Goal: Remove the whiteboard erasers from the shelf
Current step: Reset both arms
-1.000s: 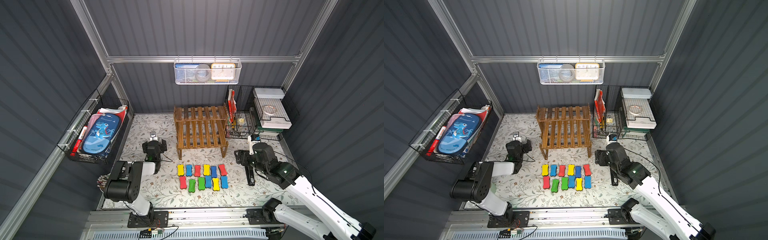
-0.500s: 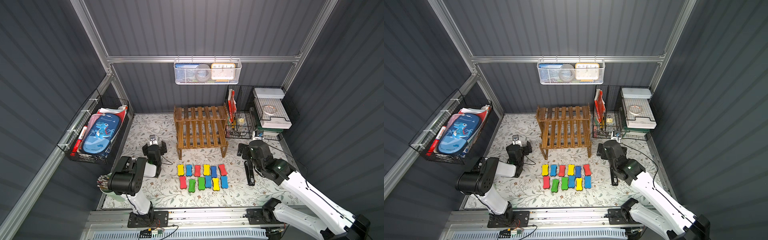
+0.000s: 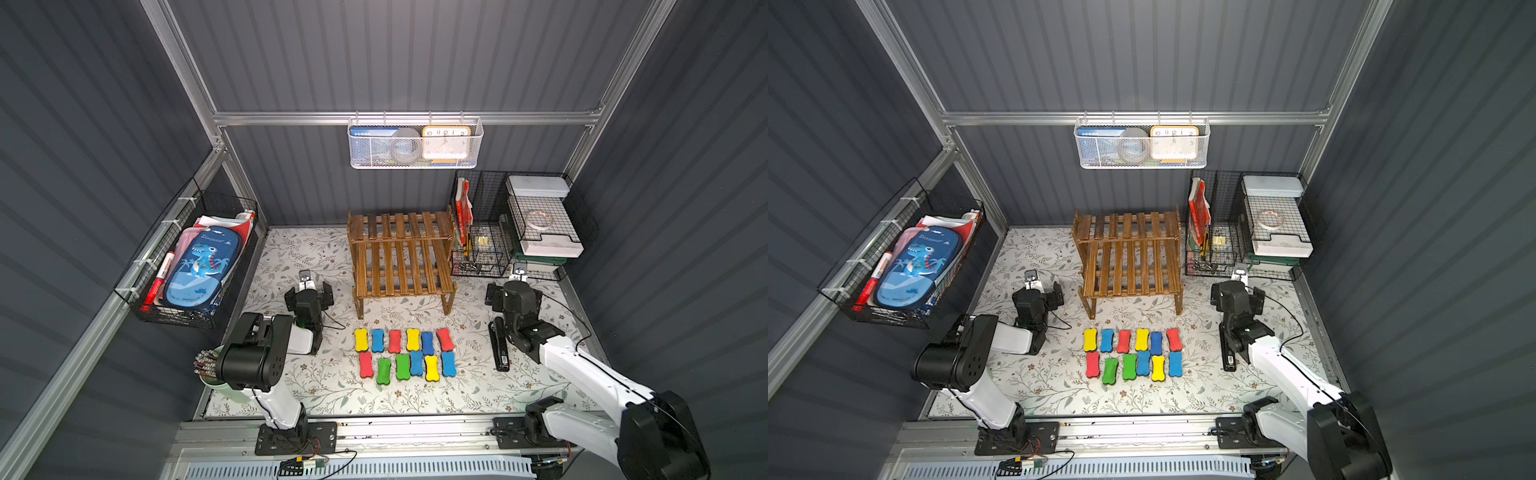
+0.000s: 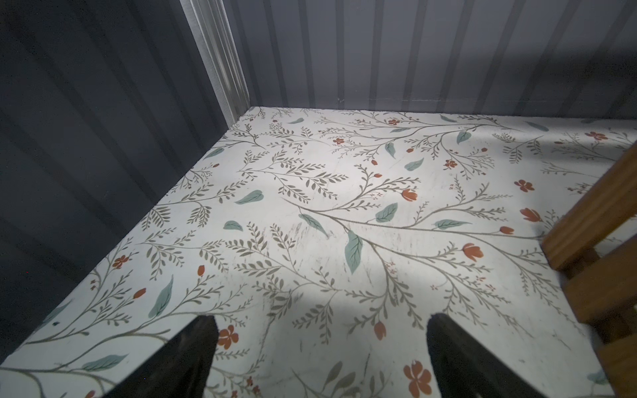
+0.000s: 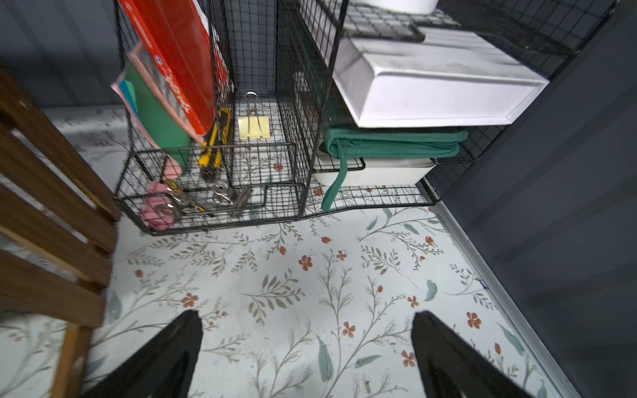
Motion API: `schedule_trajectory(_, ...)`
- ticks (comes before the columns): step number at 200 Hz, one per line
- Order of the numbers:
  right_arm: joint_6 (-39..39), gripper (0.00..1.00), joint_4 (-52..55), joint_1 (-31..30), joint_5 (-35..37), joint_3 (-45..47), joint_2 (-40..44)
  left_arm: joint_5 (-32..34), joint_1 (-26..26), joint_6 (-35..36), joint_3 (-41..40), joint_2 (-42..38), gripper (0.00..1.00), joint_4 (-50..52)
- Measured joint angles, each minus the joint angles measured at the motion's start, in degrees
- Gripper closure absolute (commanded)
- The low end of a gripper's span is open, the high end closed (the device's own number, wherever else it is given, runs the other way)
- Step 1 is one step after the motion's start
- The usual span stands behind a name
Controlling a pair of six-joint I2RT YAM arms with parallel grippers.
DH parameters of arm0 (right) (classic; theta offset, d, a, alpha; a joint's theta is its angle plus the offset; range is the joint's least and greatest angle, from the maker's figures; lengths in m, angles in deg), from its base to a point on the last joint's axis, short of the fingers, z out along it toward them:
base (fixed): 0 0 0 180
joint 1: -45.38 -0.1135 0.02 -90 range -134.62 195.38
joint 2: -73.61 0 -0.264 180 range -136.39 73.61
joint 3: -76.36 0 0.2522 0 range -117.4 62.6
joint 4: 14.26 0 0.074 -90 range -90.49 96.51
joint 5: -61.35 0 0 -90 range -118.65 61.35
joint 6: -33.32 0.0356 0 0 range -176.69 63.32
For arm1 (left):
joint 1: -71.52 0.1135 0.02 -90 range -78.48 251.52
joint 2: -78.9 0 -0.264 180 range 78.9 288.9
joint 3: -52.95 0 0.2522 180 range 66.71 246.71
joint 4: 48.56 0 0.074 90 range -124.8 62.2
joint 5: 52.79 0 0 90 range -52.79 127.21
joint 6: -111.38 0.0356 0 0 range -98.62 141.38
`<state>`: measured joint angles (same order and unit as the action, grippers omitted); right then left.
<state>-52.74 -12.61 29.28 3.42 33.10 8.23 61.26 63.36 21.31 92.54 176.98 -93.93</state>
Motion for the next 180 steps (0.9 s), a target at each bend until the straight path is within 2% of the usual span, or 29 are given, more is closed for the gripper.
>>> schedule_trajectory(47,-5.51,0.01,-28.06,5.11,-3.78,10.78,-14.73,0.0,-0.07,0.02,0.0,0.0,0.01,0.0)
schedule_trajectory(73,-6.38,0.01,-38.58,7.17,-6.19,12.22,-21.51,0.0,-0.09,0.0,0.0,0.0,0.01,0.0)
schedule_trajectory(106,-4.81,0.01,-39.15,10.67,-11.96,10.45,-19.91,0.0,-0.09,0.02,0.0,0.0,0.01,0.0)
schedule_trajectory(126,-4.35,0.01,-46.66,12.63,-14.19,10.64,-23.8,0.0,-0.09,0.02,0.0,0.0,0.01,-0.02)
schedule_trajectory(149,-2.8,0.01,-40.98,12.76,-14.97,9.66,-23.12,0.0,-0.09,0.02,0.0,0.0,0.01,0.0)
schedule_trajectory(180,-1.79,0.01,-42.84,14.1,-15.58,8.74,-23.89,0.0,-0.09,0.0,0.0,0.0,0.01,0.0)
